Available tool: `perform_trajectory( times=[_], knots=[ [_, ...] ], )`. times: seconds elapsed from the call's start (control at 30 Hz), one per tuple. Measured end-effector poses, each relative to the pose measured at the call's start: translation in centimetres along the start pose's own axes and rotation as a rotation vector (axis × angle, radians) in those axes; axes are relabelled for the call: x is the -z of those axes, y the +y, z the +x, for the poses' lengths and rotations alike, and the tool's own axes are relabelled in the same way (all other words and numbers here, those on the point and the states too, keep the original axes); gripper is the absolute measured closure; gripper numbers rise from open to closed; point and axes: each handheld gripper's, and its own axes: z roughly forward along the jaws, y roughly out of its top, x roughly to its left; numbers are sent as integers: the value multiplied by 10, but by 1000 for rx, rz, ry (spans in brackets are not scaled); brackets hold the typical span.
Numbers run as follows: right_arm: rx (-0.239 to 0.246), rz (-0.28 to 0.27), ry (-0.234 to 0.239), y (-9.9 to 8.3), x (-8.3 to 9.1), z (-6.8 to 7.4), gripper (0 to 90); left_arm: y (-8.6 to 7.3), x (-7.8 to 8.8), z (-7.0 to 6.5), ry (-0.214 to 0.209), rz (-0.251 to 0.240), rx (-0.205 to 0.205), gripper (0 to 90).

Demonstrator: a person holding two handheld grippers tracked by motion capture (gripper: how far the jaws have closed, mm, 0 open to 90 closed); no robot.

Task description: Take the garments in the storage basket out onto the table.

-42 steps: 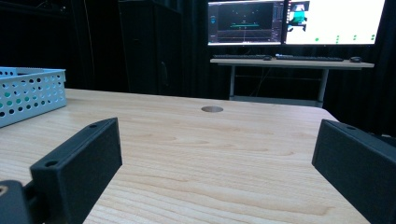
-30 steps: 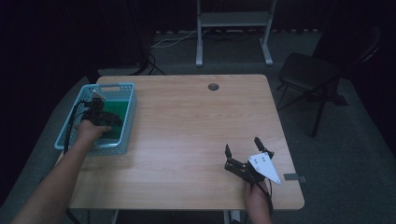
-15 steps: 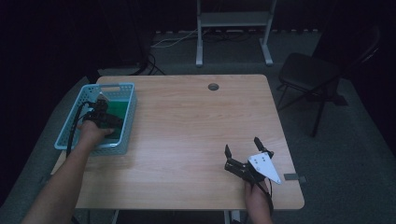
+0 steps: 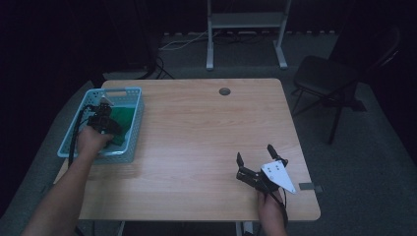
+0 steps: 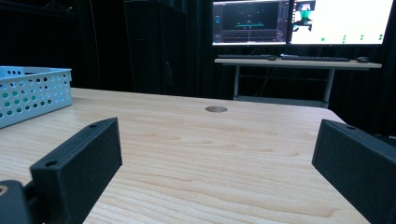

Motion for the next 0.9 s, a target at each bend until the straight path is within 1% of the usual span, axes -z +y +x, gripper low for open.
perform_trajectory(
  times=[0.07, 0.13, 0.2, 0.27, 0.3, 0.33, 0.37, 0.4, 0.43, 0.47, 0.5, 0.53, 0.57, 0.63, 0.7, 0.77, 0.8, 0.83, 0.9],
  knots=[
    [0, 0, 1, 0, 0, 0, 9, 0, 0, 1, -10, 0, 6, 667],
    [0, 0, 2, 0, 0, 0, 9, 0, 1, 3, -18, -1, 3, 668],
    [-1, 0, 2, 0, 0, 0, 9, 0, 3, 6, -35, 3, 13, 672],
    [-2, 0, 2, 0, 0, 0, 9, 0, 5, 6, -53, -33, 56, 677],
    [-2, 0, 1, 0, 0, 0, 9, 0, 5, 8, -69, -23, 65, 676],
    [-2, 0, 0, 0, 0, 0, 9, -1, 8, 9, -58, -26, 52, 676],
    [-2, 1, 0, 0, 0, 0, 9, -1, 10, 10, -68, -32, 65, 676],
    [-2, 1, 0, 0, 0, 0, 9, -1, 12, 11, -65, -24, 60, 676],
    [-2, 1, 0, 0, 0, 0, 9, -2, 14, 10, -56, -39, 62, 676],
    [-1, 1, 0, 0, 0, 0, 9, -2, 16, 11, -68, -35, 73, 676],
    [-1, 1, -1, 0, 0, 0, 9, -2, 19, 12, -68, -31, 73, 676],
    [-1, 0, -1, 0, 0, 0, 10, -2, 22, 11, -67, -42, 76, 677],
    [-1, 0, -4, 0, 0, 0, 9, -2, 26, 12, -76, -40, 75, 677],
    [-1, 0, -2, 0, 0, 0, 9, -1, 36, 11, -72, -58, 67, 677],
    [-2, 0, -1, 0, 0, 0, 9, 0, 45, 11, -63, -78, 68, 677],
    [-2, 0, -1, 0, 0, 0, 9, 0, 54, 12, -57, -91, 77, 676],
    [-1, -1, -1, 0, 0, 0, 9, 0, 57, 12, -50, -89, 75, 676],
    [-2, 1, 1, 0, 0, 0, 9, 0, 60, 12, -45, -98, 77, 676],
    [-2, 1, 2, 0, 0, 0, 9, -1, 66, 12, -48, -105, 77, 676]
  ],
)
